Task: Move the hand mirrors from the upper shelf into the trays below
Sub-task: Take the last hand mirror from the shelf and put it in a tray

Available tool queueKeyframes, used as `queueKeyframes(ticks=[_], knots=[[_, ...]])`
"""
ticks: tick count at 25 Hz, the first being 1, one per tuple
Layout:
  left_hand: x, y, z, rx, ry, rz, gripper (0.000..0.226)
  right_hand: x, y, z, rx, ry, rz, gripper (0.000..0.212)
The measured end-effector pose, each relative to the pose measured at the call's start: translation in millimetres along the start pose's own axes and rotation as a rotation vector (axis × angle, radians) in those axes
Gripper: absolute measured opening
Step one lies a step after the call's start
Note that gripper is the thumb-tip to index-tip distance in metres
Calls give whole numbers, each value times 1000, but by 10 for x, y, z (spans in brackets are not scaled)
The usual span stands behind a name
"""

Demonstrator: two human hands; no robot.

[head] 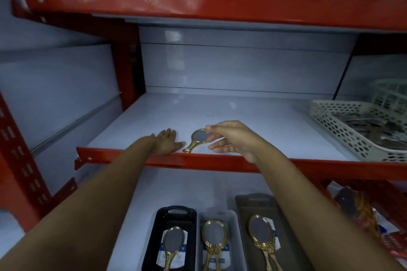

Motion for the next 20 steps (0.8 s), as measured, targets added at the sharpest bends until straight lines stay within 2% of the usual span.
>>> queueKeyframes(ticks=[2,6,9,13,18,20], knots=[[-3,-1,-11,-8,-2,7,76,254,54,-38,-160,-100,-43,43],[8,-5,-15,-18,2,10,73,572,-49,-145,-432,-180,-178,42],[-1,-27,-6,-24,-6,-9,70,621,16,-158,-588,-257,-184,35],[4,-33,-3,-19,-10,-29,67,607,151,-266,-850,-323,-209,41],[40,11,-16,-20,-16,-30,69,654,173,-285,-1029,-297,-379,21],[47,6,-12,-19,-20,-35,69,665,46,-214,-1033,-224,-504,28]])
Point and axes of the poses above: each hand's wrist, its own x-axis towards the middle knuckle, its own z-axis out of the back of the hand, y = z × x, the point moved 10 cm from there along x, towards the middle knuckle, and after that the axes turned 12 degrees about -z, right-handed, at the moved point
